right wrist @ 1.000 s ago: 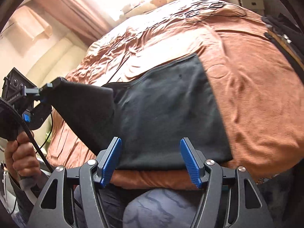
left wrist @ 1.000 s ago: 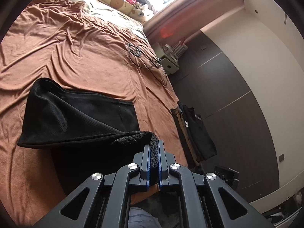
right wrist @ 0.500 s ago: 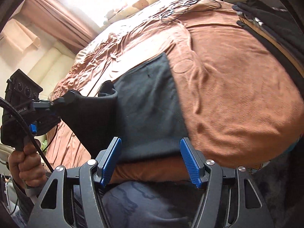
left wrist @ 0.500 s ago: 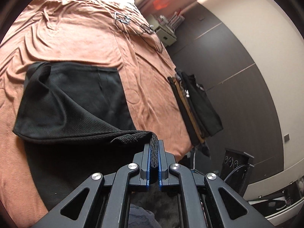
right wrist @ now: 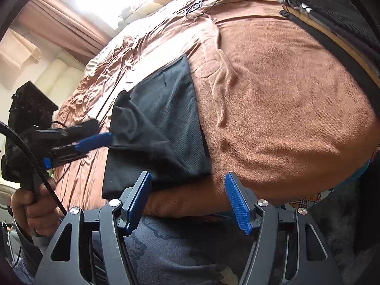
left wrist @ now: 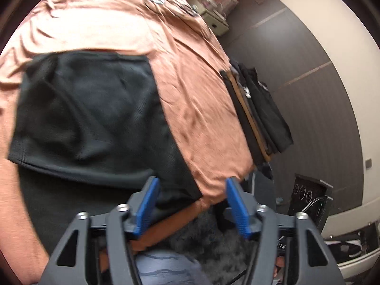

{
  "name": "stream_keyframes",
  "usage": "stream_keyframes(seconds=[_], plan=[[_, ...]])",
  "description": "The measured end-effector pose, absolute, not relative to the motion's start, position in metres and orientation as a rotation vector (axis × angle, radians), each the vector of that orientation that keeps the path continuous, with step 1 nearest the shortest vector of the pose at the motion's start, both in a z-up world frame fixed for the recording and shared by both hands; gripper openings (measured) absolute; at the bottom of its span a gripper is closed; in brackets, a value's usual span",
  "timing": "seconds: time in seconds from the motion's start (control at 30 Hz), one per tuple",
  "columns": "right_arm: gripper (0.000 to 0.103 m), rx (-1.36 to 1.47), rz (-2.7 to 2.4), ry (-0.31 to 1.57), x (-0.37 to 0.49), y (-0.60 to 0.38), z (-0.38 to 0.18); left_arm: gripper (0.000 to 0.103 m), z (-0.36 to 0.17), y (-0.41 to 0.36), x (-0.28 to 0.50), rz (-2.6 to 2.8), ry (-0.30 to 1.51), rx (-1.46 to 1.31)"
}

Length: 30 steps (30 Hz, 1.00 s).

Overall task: Fold small clothes
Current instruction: 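Open both grippers to release the folded layer onto the shirt, then close both grippers on the folded edge of the shirt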

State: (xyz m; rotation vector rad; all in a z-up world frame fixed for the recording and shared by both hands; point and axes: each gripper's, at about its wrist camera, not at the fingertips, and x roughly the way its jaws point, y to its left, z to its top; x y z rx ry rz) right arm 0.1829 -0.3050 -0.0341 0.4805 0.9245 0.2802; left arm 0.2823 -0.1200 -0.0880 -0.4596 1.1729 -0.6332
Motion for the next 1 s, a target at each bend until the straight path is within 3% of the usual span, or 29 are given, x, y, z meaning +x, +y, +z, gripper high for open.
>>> stream_keyframes(seconds=[0.63, 0.9, 1.0], plan=[[0.062, 0.237, 0.348, 1.007, 0.233, -0.258, -0.052, 0.066, -0.116, 0.017, 0.301, -0.312, 1.183, -0.474], [0.044, 0.119, 0.367, 1.043, 0.245, -0.242, -0.058, 0.065, -0.15, 0.036, 0.319, -0.256, 1.224, -0.487], [0.044, 0.099, 0.381, 1.045, 0.249, -0.24, -0.06, 0.065, -0.163, 0.037, 0.325, -0.256, 1.25, -0.499]])
